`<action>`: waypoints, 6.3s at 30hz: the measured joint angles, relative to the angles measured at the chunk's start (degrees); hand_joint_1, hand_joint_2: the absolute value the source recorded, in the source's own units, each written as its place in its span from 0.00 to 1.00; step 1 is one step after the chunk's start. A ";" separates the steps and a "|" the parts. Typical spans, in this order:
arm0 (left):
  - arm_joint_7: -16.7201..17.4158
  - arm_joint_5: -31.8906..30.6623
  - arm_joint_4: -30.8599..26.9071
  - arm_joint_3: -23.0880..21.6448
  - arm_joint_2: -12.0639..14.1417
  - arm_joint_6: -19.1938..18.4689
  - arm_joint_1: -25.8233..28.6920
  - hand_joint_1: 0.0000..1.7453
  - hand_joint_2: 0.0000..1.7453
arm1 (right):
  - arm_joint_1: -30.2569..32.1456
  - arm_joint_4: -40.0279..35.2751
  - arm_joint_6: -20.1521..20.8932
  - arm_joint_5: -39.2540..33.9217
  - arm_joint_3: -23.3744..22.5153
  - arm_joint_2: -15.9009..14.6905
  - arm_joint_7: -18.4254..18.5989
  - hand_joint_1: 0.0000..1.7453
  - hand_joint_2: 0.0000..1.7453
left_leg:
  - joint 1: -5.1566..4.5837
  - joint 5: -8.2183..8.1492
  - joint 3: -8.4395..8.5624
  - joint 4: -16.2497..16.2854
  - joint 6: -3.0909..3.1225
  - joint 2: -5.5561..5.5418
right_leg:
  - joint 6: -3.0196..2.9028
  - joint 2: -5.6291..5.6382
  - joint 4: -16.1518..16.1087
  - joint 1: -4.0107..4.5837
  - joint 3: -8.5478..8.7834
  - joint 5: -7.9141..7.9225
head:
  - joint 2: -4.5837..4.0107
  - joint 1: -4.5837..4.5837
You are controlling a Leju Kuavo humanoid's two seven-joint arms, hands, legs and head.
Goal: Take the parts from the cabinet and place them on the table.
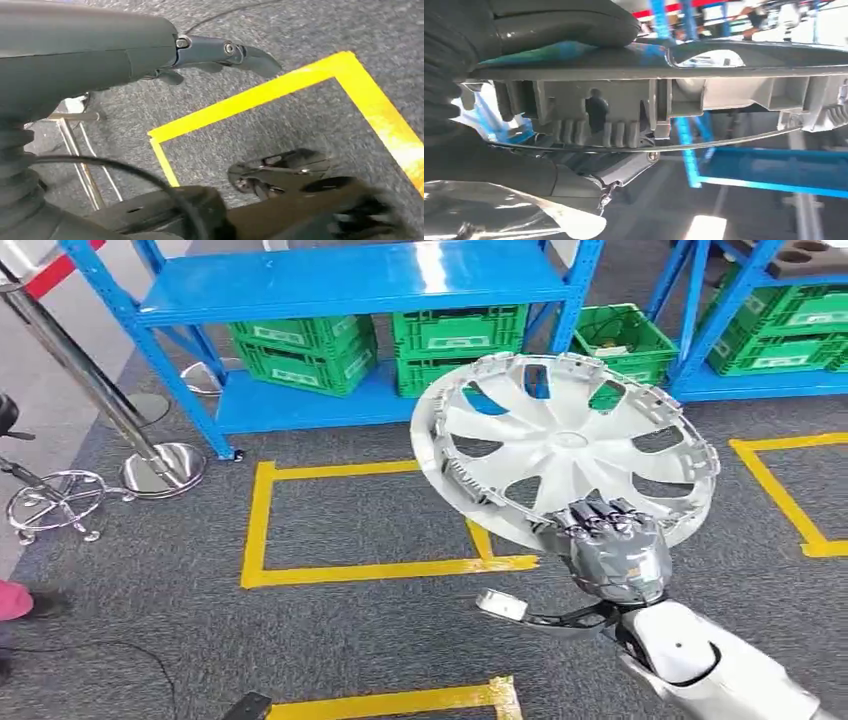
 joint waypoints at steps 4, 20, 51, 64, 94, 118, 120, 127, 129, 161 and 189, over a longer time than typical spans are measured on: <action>0.00 -0.07 0.00 -0.02 -0.02 0.00 -0.14 0.00 1.00 | 1.62 -0.75 -0.18 -0.04 -1.79 0.00 -1.99 1.00 1.00 | -0.03 8.80 6.47 -14.25 1.36 -2.26 | 0.16 2.95 0.06 0.12 0.17 0.11 | 0.00 -0.02; 0.35 -0.39 0.00 -0.02 -0.20 0.00 -0.24 0.00 1.00 | 10.33 -4.17 -2.08 0.00 -15.12 1.90 -16.06 1.00 1.00 | -0.30 8.86 8.40 -19.32 2.09 3.58 | 2.73 -5.92 -0.70 0.22 0.49 -0.71 | 0.00 0.70; 3.58 10.21 0.02 7.45 -0.20 -0.72 0.09 0.00 1.00 | 24.29 -14.60 -3.28 0.09 -35.69 19.39 -37.68 1.00 1.00 | -0.32 7.65 9.36 -19.14 1.22 4.27 | 1.98 -6.70 0.02 0.77 0.39 -1.31 | 0.00 1.38; 3.28 11.72 0.02 10.19 0.04 -1.25 0.03 0.00 1.00 | 26.19 -16.70 -3.28 0.11 -36.94 21.64 -38.25 1.00 1.00 | 0.00 4.61 4.94 -8.45 -0.20 -0.59 | -0.80 2.43 -0.17 0.53 0.61 -0.28 | 0.00 0.87; 3.24 3.25 0.00 8.56 0.66 4.72 0.26 0.00 1.00 | 26.93 -17.70 -3.28 0.09 -37.96 22.56 -39.12 1.00 1.00 | -0.03 -1.53 3.07 -2.41 -0.81 -0.10 | -1.08 -0.63 -0.88 0.54 0.54 -0.01 | 0.00 0.55; 3.58 -5.55 0.00 -0.44 1.49 10.10 -0.31 0.00 1.00 | 27.95 -17.97 -3.28 0.11 -39.80 23.72 -41.35 1.00 1.00 | -0.29 6.88 11.31 -20.48 -0.40 6.48 | -0.21 -3.50 -0.36 0.65 0.26 -0.56 | 0.00 0.92; 3.58 -5.53 0.00 -0.48 1.49 10.08 -0.50 0.00 1.00 | 28.09 -18.21 -3.30 0.11 -39.93 23.85 -41.57 1.00 1.00 | 0.05 3.87 9.69 -16.28 -0.74 1.89 | -0.86 -2.61 -0.46 0.45 0.41 -0.48 | 0.00 0.83; 3.58 -4.63 0.02 -0.48 1.44 9.35 -0.06 0.00 1.00 | 28.68 -18.47 -3.28 0.13 -40.28 24.68 -41.75 1.00 1.00 | -0.44 6.69 5.83 -11.77 0.95 -1.14 | -1.28 2.90 -0.39 1.10 0.96 -0.52 | 0.00 0.83; 3.58 -3.58 0.02 -0.35 1.68 8.76 -0.11 0.00 1.00 | 28.76 -18.62 -3.28 0.11 -40.33 24.83 -41.77 1.00 1.00 | -0.41 8.64 8.34 -18.27 1.61 -5.55 | -1.09 4.09 -0.22 1.16 0.77 -0.56 | 0.00 0.90; 3.67 8.90 0.02 11.28 0.96 2.12 -0.60 0.00 1.00 | 30.76 -20.96 -3.28 0.17 -40.46 24.79 -38.51 1.00 1.00 | -0.41 8.12 9.14 -19.63 1.05 -5.56 | -0.29 4.89 -0.27 0.47 0.43 -0.64 | 0.00 0.52; 4.24 7.39 0.00 11.61 1.47 2.34 -0.63 0.00 1.00 | 30.68 -21.11 -3.28 0.17 -40.09 24.81 -40.19 1.00 1.00 | -0.40 8.47 8.39 -16.95 0.84 -2.93 | -0.85 3.28 -0.38 0.51 1.39 -1.25 | 0.00 0.13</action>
